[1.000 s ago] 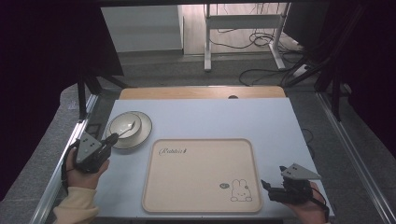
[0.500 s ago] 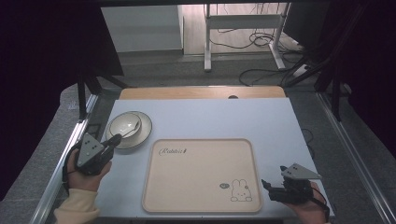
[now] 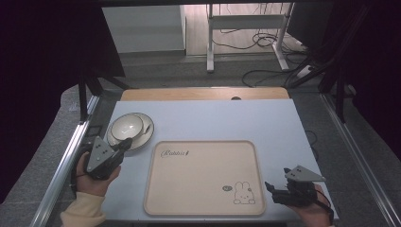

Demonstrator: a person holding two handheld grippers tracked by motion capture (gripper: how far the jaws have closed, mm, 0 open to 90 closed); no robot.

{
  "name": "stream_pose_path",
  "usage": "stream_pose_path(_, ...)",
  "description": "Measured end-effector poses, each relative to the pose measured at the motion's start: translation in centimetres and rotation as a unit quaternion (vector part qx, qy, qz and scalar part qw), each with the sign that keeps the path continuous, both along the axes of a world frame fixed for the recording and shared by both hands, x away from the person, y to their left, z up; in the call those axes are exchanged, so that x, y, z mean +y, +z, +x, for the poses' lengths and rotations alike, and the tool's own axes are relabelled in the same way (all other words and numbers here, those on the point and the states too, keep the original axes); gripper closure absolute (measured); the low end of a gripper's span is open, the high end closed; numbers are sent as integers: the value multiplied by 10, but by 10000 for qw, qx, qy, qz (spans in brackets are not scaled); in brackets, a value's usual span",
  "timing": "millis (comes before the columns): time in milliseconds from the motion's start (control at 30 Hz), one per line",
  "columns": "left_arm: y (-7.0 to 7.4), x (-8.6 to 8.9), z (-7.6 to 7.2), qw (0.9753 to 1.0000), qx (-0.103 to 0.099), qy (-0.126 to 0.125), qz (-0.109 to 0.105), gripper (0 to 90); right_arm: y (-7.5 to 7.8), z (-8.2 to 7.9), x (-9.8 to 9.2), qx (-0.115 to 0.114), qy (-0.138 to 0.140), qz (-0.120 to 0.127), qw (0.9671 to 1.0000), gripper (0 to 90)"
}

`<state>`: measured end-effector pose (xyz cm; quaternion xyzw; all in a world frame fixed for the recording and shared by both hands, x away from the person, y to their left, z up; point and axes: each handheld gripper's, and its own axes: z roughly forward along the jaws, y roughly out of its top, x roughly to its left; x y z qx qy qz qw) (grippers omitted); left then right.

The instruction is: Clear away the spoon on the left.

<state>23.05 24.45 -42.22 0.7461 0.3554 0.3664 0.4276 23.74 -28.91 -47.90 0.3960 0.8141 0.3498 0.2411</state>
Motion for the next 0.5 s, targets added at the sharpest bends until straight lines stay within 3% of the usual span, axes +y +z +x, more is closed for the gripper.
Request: stream_pose_path(500, -1, -25, -1, 9993, 77, -356, 128, 897, 0, 0, 0, 6, 6, -10, 10000, 169)
